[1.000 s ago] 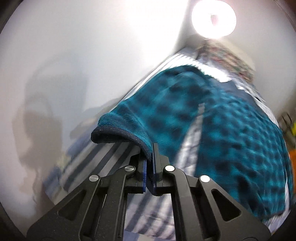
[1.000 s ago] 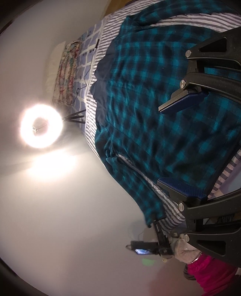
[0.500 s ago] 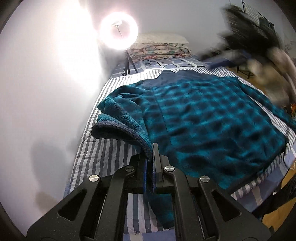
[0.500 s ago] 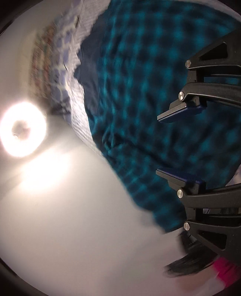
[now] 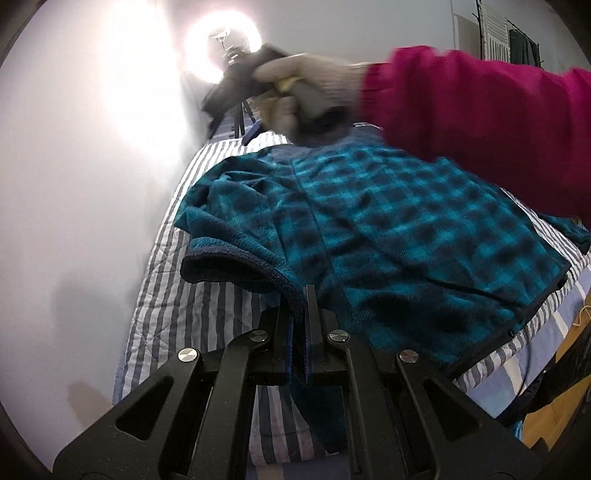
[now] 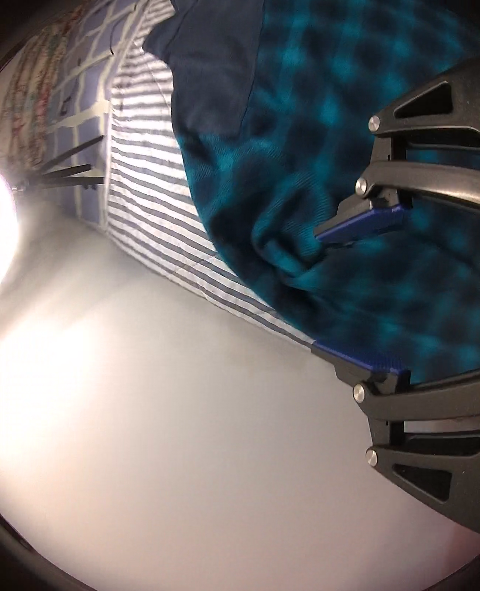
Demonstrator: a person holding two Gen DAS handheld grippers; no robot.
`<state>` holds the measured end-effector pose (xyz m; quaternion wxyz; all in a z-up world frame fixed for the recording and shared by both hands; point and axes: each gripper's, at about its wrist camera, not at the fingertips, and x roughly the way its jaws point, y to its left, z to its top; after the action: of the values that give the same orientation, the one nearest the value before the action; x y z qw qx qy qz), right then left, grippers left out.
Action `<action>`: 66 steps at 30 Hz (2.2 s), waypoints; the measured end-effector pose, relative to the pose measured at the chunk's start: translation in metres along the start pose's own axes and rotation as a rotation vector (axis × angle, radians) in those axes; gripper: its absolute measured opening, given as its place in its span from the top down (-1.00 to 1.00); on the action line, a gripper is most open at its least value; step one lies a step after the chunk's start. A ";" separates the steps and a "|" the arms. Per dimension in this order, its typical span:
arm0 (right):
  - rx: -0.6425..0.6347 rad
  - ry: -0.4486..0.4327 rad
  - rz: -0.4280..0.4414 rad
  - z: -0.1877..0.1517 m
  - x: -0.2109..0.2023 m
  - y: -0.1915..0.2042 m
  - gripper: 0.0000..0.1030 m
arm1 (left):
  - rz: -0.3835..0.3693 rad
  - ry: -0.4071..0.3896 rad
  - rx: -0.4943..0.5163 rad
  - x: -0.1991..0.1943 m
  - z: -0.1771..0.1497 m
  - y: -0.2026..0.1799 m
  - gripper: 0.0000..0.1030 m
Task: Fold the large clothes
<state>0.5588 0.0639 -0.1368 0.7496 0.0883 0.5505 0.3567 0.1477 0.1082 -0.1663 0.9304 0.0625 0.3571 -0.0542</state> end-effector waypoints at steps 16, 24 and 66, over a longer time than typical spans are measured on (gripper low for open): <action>0.006 0.133 -0.292 0.049 0.127 0.027 0.25 | 0.004 0.032 -0.005 0.004 -0.010 0.016 0.97; 0.053 0.057 -0.213 0.055 0.071 -0.002 1.00 | 0.109 0.016 0.040 -0.008 -0.020 0.032 0.97; -0.050 -0.054 0.108 -0.265 -0.206 -0.067 0.12 | -0.188 0.144 -0.180 -0.040 -0.031 0.044 0.84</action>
<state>0.3239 -0.1843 -0.1153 0.7459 0.1088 0.5152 0.4078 0.1040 0.1590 -0.1592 0.8951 -0.0513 0.4304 -0.1044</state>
